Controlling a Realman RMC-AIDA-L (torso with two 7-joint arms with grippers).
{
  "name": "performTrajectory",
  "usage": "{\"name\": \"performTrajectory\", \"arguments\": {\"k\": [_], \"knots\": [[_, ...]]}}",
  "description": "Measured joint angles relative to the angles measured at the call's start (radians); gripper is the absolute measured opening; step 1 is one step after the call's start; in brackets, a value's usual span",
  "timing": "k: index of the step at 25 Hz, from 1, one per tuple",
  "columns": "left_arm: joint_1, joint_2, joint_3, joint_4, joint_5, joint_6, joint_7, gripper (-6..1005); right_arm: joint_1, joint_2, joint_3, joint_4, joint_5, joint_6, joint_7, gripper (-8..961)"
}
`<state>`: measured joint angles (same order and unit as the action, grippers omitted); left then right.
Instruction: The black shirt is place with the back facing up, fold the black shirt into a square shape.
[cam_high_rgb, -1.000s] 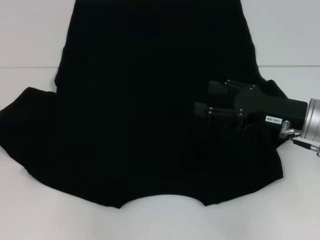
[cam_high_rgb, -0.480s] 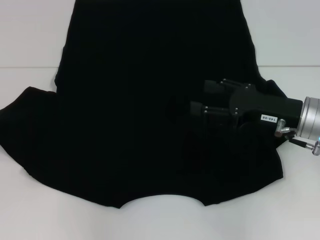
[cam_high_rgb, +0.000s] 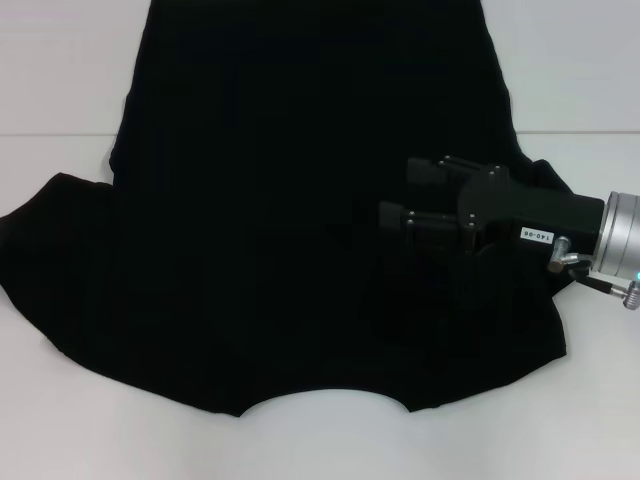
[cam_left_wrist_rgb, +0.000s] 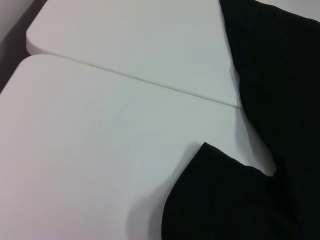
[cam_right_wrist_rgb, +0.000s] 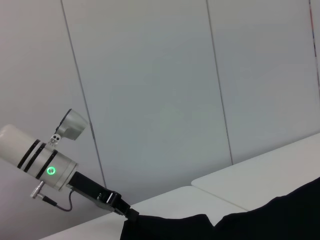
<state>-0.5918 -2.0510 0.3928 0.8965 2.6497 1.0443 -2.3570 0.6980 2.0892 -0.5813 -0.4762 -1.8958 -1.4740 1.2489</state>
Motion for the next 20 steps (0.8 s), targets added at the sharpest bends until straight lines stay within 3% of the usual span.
{"name": "performTrajectory", "arguments": {"k": [20], "knots": [[0.001, 0.0, 0.0, 0.003, -0.019, 0.025, 0.02, 0, 0.007, 0.0, -0.002, 0.016, 0.0, -0.004, 0.004, 877]]}}
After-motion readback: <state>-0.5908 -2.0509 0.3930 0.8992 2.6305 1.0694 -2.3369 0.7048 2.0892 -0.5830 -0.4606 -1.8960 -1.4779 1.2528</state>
